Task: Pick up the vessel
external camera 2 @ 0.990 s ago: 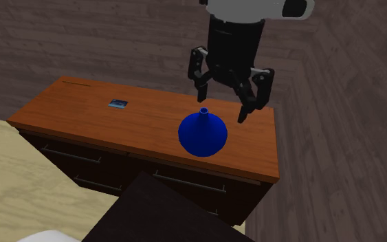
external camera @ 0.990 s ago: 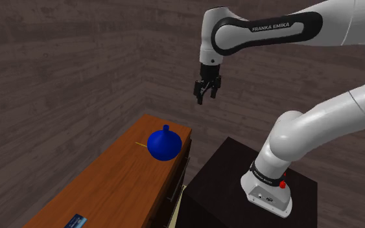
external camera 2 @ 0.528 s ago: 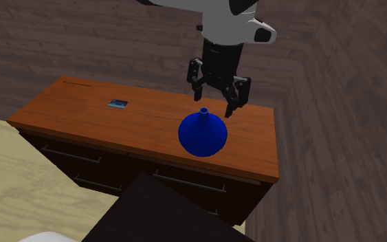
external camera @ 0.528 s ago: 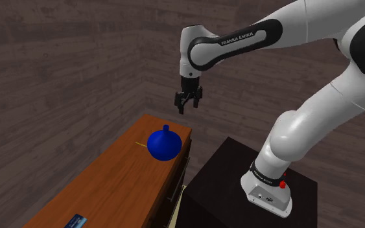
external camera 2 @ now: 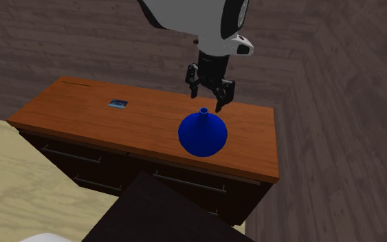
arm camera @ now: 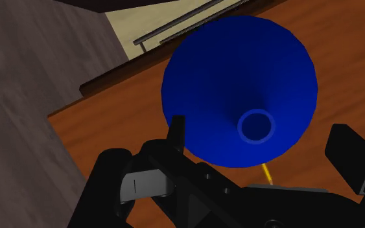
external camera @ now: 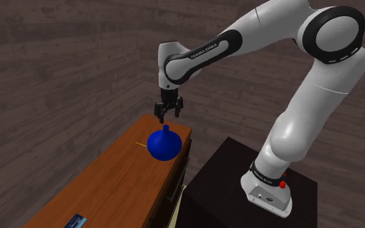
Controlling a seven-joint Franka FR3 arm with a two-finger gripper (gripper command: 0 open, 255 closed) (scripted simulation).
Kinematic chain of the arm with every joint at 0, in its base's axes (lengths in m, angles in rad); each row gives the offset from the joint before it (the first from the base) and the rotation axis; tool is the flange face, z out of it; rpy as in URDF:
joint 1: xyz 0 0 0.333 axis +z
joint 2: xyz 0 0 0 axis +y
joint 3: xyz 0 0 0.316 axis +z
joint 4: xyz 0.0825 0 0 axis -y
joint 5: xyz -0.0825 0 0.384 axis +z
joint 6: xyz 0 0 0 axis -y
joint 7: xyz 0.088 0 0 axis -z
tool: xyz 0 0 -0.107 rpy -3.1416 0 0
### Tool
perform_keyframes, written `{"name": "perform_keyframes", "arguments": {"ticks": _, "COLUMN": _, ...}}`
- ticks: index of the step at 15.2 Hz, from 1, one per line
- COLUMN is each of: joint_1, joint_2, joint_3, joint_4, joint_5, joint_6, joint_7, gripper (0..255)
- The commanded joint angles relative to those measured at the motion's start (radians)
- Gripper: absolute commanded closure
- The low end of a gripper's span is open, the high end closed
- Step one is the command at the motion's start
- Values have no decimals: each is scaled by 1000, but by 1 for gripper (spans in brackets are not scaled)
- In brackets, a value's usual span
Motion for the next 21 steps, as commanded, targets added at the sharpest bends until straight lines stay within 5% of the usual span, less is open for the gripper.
{"name": "perform_keyframes", "arguments": {"ticks": 1, "joint_1": 5, "joint_2": 51, "joint_3": 7, "joint_4": 20, "joint_5": -1, "joint_6": 30, "joint_7": 14, "gripper": 0}}
{"name": "perform_keyframes", "arguments": {"ticks": 10, "joint_1": 7, "joint_2": 115, "joint_3": 7, "joint_4": -17, "joint_5": -10, "joint_6": 131, "joint_7": 16, "gripper": 0}}
{"name": "perform_keyframes", "arguments": {"ticks": 11, "joint_1": 8, "joint_2": 116, "joint_3": 8, "joint_4": -16, "joint_5": -11, "joint_6": 130, "joint_7": 18, "gripper": 255}}
{"name": "perform_keyframes", "arguments": {"ticks": 21, "joint_1": 7, "joint_2": 106, "joint_3": 7, "joint_4": -13, "joint_5": -9, "joint_6": 118, "joint_7": 16, "gripper": 255}}
